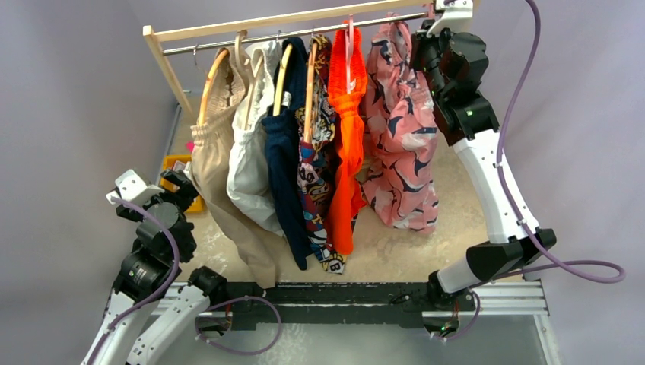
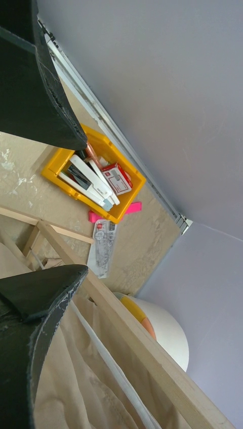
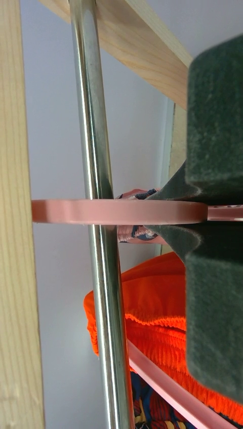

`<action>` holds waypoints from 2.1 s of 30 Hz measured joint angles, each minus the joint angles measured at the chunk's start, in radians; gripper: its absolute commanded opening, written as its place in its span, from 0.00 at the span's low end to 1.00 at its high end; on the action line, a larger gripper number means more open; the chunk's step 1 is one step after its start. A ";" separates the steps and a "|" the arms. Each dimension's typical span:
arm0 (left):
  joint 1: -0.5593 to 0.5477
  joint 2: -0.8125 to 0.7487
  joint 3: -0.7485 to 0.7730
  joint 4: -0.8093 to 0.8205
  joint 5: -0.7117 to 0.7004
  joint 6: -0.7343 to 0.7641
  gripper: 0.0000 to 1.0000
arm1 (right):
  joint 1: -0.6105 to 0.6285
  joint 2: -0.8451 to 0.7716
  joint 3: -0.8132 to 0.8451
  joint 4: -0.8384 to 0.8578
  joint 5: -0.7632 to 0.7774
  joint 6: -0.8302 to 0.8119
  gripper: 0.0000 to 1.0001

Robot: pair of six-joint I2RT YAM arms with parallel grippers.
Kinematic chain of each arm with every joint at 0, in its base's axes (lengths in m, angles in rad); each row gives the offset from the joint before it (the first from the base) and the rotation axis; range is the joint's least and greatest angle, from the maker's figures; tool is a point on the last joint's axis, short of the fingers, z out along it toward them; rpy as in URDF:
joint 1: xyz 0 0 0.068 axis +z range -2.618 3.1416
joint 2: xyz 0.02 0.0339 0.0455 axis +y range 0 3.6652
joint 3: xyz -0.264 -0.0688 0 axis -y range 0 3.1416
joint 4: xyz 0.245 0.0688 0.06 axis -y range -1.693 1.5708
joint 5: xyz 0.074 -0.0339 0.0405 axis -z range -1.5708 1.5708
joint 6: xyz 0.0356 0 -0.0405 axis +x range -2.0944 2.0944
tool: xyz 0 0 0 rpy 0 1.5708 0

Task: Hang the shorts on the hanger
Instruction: Place the hanger on the clothesline, then reset both arms

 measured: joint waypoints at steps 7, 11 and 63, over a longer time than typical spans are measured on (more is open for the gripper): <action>0.000 0.000 0.000 0.000 0.003 -0.001 0.82 | 0.000 -0.007 -0.012 -0.001 -0.028 0.030 0.00; 0.000 0.000 0.000 0.000 0.007 -0.001 0.82 | 0.000 -0.042 -0.069 0.026 -0.055 0.059 0.00; 0.000 -0.032 0.024 -0.036 0.090 -0.035 0.81 | 0.000 -0.219 -0.216 -0.205 -0.096 0.108 0.17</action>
